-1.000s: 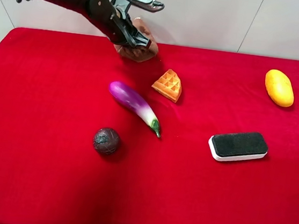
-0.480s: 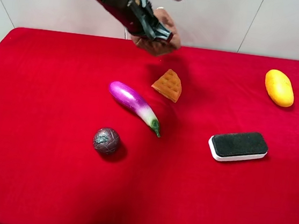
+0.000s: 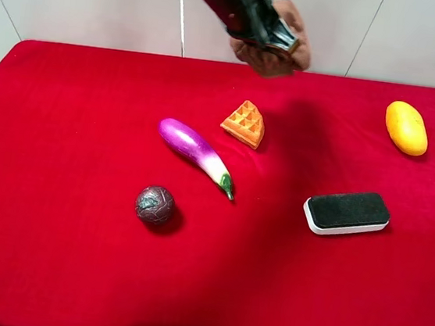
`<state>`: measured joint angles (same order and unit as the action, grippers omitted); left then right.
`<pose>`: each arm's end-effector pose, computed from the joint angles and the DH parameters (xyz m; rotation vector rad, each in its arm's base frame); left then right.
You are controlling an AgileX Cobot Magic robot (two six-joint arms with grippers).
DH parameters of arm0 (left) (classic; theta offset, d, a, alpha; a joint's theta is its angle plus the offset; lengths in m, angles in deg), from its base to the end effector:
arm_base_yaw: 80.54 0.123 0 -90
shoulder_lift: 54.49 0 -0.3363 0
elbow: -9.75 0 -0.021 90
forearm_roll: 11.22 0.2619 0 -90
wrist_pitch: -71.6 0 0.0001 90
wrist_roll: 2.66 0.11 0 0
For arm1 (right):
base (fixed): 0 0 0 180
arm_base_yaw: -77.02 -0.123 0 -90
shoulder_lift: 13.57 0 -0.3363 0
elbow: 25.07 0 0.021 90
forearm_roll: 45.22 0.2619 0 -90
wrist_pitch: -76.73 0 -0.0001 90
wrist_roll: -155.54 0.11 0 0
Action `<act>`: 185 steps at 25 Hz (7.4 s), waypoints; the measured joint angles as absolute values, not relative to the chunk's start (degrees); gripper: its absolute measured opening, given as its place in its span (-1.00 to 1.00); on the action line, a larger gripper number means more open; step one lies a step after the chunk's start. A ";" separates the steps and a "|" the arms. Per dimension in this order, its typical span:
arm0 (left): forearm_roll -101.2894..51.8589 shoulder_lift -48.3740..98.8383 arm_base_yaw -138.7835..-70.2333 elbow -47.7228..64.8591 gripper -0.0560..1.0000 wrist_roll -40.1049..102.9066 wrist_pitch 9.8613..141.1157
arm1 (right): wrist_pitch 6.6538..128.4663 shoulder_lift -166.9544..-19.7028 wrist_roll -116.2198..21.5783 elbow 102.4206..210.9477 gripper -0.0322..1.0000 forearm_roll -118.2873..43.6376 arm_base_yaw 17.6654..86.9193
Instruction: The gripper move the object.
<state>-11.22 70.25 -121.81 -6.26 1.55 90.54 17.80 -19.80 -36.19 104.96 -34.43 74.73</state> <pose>0.4009 -0.3519 0.2678 0.8704 2.0766 -0.3516 -0.0304 0.0164 0.2772 -0.2491 1.9819 0.1182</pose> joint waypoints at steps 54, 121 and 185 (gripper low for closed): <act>-9.01 82.55 -133.51 -9.38 -0.62 3.88 91.94 | 17.80 -19.80 -36.19 104.96 0.28 -34.11 74.73; -9.52 75.99 -133.51 -9.38 0.98 3.07 101.67 | 17.80 -19.80 -36.19 104.96 0.28 -33.92 74.73; 2.16 -0.63 -121.66 51.87 0.99 -18.24 131.27 | 17.80 -19.80 -36.19 104.96 0.28 -33.89 74.73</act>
